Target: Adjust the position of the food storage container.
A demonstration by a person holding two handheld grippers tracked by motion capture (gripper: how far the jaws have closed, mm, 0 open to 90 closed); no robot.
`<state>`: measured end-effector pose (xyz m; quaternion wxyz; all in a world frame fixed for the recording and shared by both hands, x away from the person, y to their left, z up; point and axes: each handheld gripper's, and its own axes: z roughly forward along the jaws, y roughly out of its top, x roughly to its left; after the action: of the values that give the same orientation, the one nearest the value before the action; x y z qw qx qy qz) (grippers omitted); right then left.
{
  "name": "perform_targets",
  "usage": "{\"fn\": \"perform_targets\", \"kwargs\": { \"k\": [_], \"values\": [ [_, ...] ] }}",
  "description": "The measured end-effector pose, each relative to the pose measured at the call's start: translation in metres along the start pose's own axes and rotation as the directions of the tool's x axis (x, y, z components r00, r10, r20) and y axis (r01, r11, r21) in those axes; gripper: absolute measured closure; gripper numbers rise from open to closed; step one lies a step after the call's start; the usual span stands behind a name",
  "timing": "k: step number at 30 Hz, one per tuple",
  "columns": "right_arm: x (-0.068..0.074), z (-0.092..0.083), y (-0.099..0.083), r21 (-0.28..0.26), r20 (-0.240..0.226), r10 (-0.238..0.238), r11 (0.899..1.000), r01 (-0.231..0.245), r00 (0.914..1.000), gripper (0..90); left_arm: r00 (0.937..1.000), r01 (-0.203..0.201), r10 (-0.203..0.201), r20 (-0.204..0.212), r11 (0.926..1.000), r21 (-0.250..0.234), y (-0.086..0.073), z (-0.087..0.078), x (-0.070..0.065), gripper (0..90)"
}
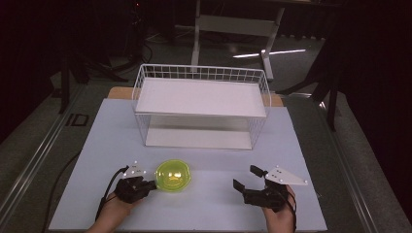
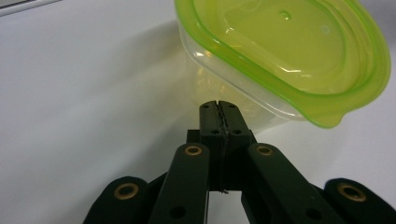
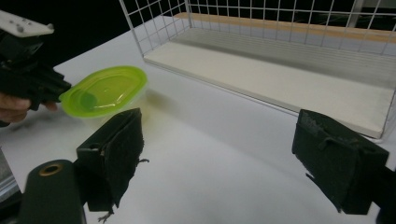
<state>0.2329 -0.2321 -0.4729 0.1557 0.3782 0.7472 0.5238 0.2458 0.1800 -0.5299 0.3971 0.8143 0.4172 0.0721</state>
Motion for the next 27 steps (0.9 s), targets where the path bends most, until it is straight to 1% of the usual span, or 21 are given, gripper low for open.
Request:
{"fn": "perform_targets", "kwargs": {
  "k": [1, 2, 3, 4, 5, 7, 8, 9, 10, 12, 13, 14, 17, 20, 21, 23, 25, 27],
  "values": [
    [0.0, 0.001, 0.0, 0.001, -0.002, 0.001, 1.0, -0.001, 1.0, 16.3, 1.0, 0.003, -0.003, 0.0, 1.0, 0.001, 0.002, 0.002, -0.001, 90.0],
    [0.0, 0.001, 0.0, 0.001, -0.002, 0.001, 1.0, -0.001, 1.0, 16.3, 1.0, -0.002, 0.002, -0.001, 1.0, 0.0, 0.005, 0.005, -0.001, 90.0],
    [0.0, 0.001, 0.0, 0.003, -0.002, 0.001, 1.0, -0.001, 1.0, 16.3, 1.0, 0.001, -0.001, 0.005, 1.0, 0.0, 0.007, 0.008, -0.001, 90.0],
    [-0.001, 0.002, -0.001, 0.006, -0.005, 0.005, 1.0, -0.005, 1.0, 16.3, 1.0, -0.008, 0.008, 0.005, 1.0, 0.002, 0.01, 0.011, -0.002, 90.0],
    [-0.001, 0.002, -0.001, 0.006, -0.005, 0.004, 1.0, -0.004, 1.0, 16.3, 0.9998, -0.008, 0.008, 0.019, 1.0, 0.001, 0.016, 0.017, -0.004, 90.0],
    [-0.001, 0.001, -0.001, 0.005, -0.007, 0.005, 1.0, -0.005, 1.0, 16.3, 0.9998, -0.008, 0.008, 0.019, 1.0, 0.001, 0.016, 0.017, -0.004, 90.0],
    [-0.001, 0.001, -0.001, 0.005, -0.007, 0.005, 1.0, -0.005, 1.0, 16.3, 0.9996, -0.019, 0.019, 0.021, 0.9998, 0.0, 0.021, 0.021, -0.007, 90.0],
    [-0.001, 0.0, -0.001, 0.003, -0.01, 0.006, 1.0, -0.006, 0.9999, 16.3, 0.999, -0.024, 0.024, 0.037, 0.9997, 0.001, 0.026, 0.026, -0.011, 90.0],
    [-0.001, 0.0, -0.001, 0.003, -0.01, 0.006, 1.0, -0.006, 0.9999, 16.3, 0.999, -0.024, 0.024, 0.037, 0.9997, 0.001, 0.026, 0.026, -0.011, 90.0],
    [-0.002, -0.001, -0.001, 0.003, -0.011, 0.013, 1.0, -0.013, 0.9999, 16.3, 0.9981, -0.038, 0.038, 0.049, 0.9993, 0.004, 0.031, 0.031, -0.015, 90.0],
    [-0.003, -0.001, -0.002, 0.002, -0.013, 0.016, 1.0, -0.016, 0.9998, 16.3, 0.9971, -0.051, 0.05, 0.057, 0.9987, 0.009, 0.033, 0.037, -0.018, 90.0],
    [-0.003, -0.001, -0.002, 0.001, -0.015, 0.017, 1.0, -0.017, 0.9998, 16.3, 0.9971, -0.051, 0.05, 0.057, 0.9987, 0.009, 0.033, 0.037, -0.018, 90.0],
    [-0.002, -0.001, -0.002, 0.002, -0.017, 0.019, 1.0, -0.019, 0.9997, 16.3, 0.997, -0.045, 0.044, 0.063, 0.9988, 0.016, 0.037, 0.045, -0.019, 90.0],
    [-0.002, -0.001, -0.002, 0.003, -0.018, 0.016, 1.0, -0.016, 0.9997, 16.3, 0.9971, -0.04, 0.04, 0.065, 0.9991, 0.01, 0.041, 0.052, -0.018, 90.0],
    [-0.002, -0.001, -0.002, 0.003, -0.018, 0.016, 1.0, -0.016, 0.9997, 16.3, 0.9971, -0.04, 0.04, 0.065, 0.9991, 0.01, 0.041, 0.052, -0.018, 90.0],
    [-0.002, 0.0, -0.002, 0.008, -0.02, 0.009, 1.0, -0.009, 0.9998, 16.3, 0.9955, -0.053, 0.053, 0.078, 0.9986, -0.001, 0.043, 0.055, -0.018, 90.0],
    [-0.003, 0.001, -0.003, 0.013, -0.019, 0.012, 1.0, -0.012, 0.9997, 16.3, 0.995, -0.054, 0.053, 0.085, 0.9985, 0.008, 0.043, 0.056, -0.018, 90.0],
    [-0.003, 0.001, -0.003, 0.014, -0.018, 0.012, 1.0, -0.012, 0.9998, 16.3, 0.9955, -0.056, 0.055, 0.077, 0.9984, 0.011, 0.043, 0.056, -0.017, 90.0]
  ]
}}
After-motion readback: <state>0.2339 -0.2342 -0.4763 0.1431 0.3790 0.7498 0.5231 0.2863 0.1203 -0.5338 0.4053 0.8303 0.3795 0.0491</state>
